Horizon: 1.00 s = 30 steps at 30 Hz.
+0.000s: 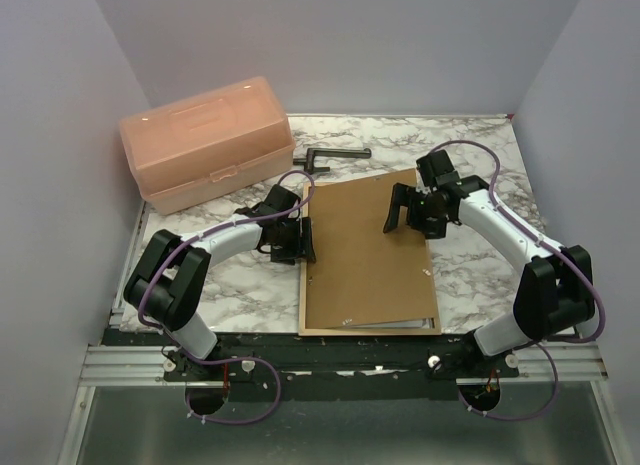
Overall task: Put the photo into the frame
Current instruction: Place the photo frame item in the photo frame.
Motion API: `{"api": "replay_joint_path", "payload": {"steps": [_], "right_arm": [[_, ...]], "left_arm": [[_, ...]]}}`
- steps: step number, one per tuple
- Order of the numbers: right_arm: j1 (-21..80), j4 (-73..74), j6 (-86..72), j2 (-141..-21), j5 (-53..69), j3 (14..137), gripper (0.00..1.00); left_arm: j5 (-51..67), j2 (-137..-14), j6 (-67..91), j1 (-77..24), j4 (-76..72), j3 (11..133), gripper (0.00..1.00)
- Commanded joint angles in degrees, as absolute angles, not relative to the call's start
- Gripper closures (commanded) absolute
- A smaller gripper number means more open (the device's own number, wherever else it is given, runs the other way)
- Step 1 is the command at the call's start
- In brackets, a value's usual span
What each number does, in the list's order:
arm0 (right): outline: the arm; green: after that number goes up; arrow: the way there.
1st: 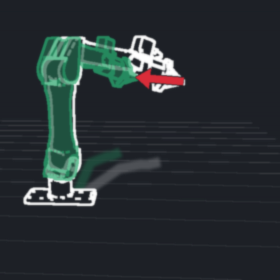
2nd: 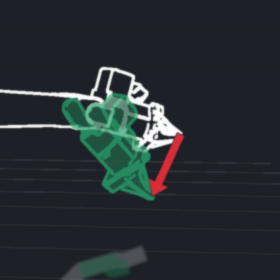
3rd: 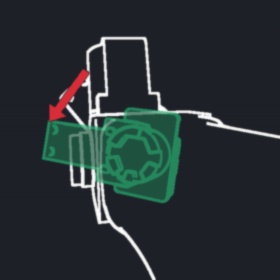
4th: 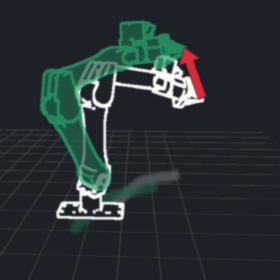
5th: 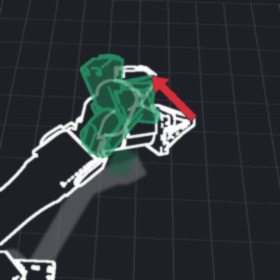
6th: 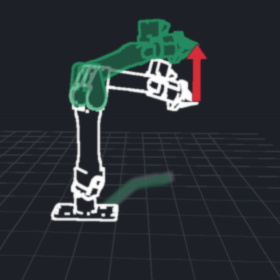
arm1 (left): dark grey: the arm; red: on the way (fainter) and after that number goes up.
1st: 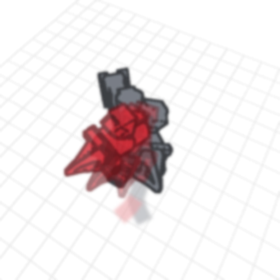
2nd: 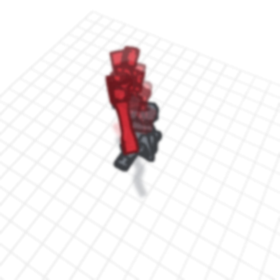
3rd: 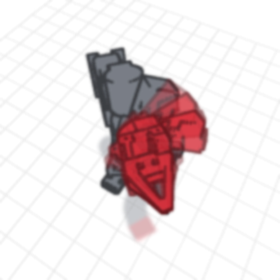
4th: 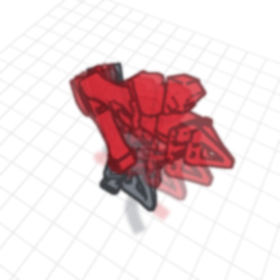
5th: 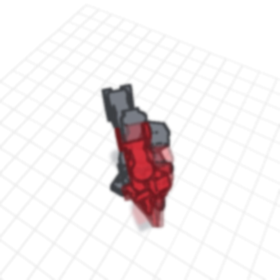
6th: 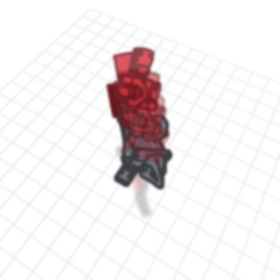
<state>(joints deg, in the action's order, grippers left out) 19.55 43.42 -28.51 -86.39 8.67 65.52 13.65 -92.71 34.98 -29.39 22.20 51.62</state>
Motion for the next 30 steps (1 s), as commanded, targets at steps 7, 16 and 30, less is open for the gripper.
{"api": "replay_joint_path", "payload": {"steps": [7, 16, 30], "right_arm": [[19.50, 47.37, -28.80, -85.59, -9.50, 66.41, 0.00], [16.62, 42.92, -28.20, -88.17, -4.19, 60.96, 0.00], [14.15, 36.23, -26.38, -94.42, 9.79, 54.07, 0.00]], "left_arm": [[6.50, -95.81, 35.38, -29.18, 26.45, 48.98, 0.38], [9.97, -92.68, 36.07, -29.17, 24.02, 47.18, 0.38], [17.10, -88.99, 39.31, -29.00, 17.29, 40.88, 0.38]]}}
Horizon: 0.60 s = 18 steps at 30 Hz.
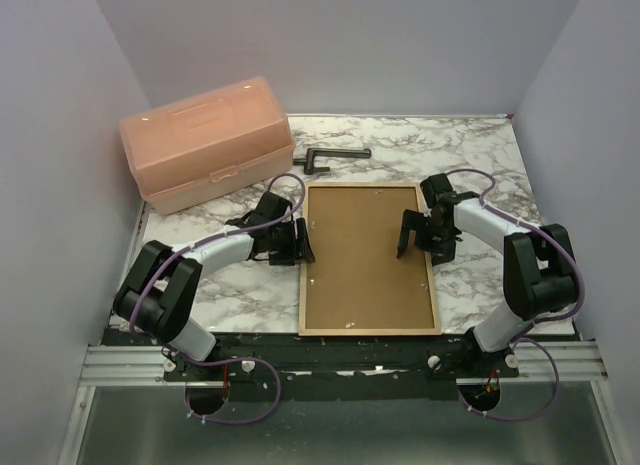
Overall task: Put the photo into the frame
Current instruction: Place the photo frame item in the photo frame, then install the photo frame at the center of the board.
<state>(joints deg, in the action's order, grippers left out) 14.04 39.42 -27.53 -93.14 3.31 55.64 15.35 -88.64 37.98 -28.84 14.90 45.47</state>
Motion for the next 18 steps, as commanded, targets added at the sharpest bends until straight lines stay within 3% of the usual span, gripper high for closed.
{"api": "replay_joint_path", "payload": {"steps": [1, 8, 18], "right_arm": [[14.25, 35.85, -26.45, -94.50, 10.64, 53.85, 0.00], [16.55, 34.59, -27.48, -94.74, 12.80, 53.32, 0.00], [18.28, 33.82, -28.02, -93.08, 12.32, 51.72, 0.00]], "left_arm": [[17.37, -88.35, 39.57, -28.99, 17.00, 40.27, 0.38], [15.80, -84.04, 42.20, -29.62, 16.83, 36.10, 0.37], [-2.03, -81.60, 47.64, -35.97, 33.04, 38.91, 0.40]]}}
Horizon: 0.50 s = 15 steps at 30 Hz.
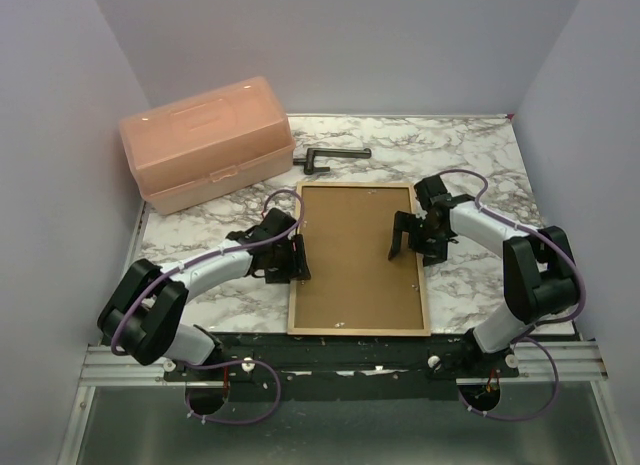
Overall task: Put the photo into the frame
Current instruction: Install the photo frame at the center of the board.
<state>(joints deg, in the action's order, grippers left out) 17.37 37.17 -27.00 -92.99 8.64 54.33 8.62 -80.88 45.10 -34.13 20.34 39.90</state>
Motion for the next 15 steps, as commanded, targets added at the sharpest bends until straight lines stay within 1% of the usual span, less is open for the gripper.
{"api": "replay_joint_path", "payload": {"steps": [1, 7, 15], "right_arm": [[18.22, 33.75, -27.95, -93.07, 12.19, 51.54, 0.00], [18.28, 33.55, -27.53, -93.53, 12.39, 50.85, 0.00], [18.27, 33.50, -27.08, -93.69, 12.67, 50.46, 0.00]], "left_arm": [[-2.39, -81.79, 47.83, -36.24, 33.05, 39.00, 0.40], [-6.64, -85.30, 48.18, -38.92, 36.57, 43.82, 0.43], [-7.91, -90.20, 48.07, -41.46, 37.00, 47.87, 0.45]]}}
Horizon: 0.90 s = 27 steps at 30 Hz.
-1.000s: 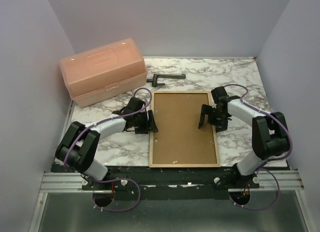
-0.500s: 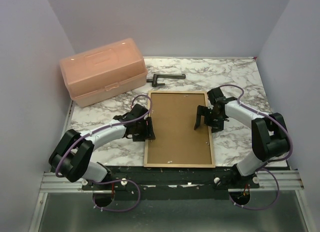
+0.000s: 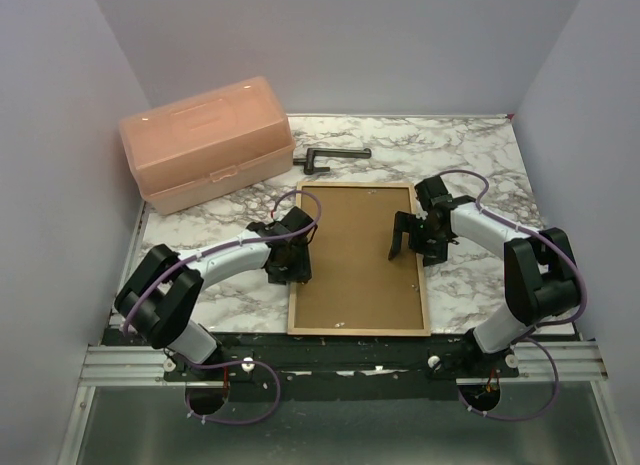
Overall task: Put the photo into the frame
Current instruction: Install the photo frame at the center of the board.
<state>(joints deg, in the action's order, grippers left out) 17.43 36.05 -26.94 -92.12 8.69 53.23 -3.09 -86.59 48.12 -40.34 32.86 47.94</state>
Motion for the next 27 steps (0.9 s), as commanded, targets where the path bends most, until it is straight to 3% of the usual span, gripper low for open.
{"api": "replay_joint_path", "payload": {"steps": [1, 9, 15, 27], "right_arm": [[18.26, 33.49, -26.99, -93.74, 12.80, 50.42, 0.00], [18.27, 32.96, -26.90, -94.17, 13.29, 50.15, 0.00], [18.28, 32.78, -26.66, -94.35, 13.45, 49.92, 0.00], [18.28, 32.67, -26.28, -95.01, 13.73, 50.17, 0.00]], "left_arm": [[-7.97, -90.47, 48.14, -41.70, 37.01, 47.98, 0.45], [-7.23, -90.24, 47.98, -42.08, 35.75, 48.22, 0.44], [-6.20, -90.47, 47.51, -42.01, 34.67, 48.41, 0.32], [-5.50, -88.28, 46.69, -41.76, 32.78, 47.46, 0.35]]}}
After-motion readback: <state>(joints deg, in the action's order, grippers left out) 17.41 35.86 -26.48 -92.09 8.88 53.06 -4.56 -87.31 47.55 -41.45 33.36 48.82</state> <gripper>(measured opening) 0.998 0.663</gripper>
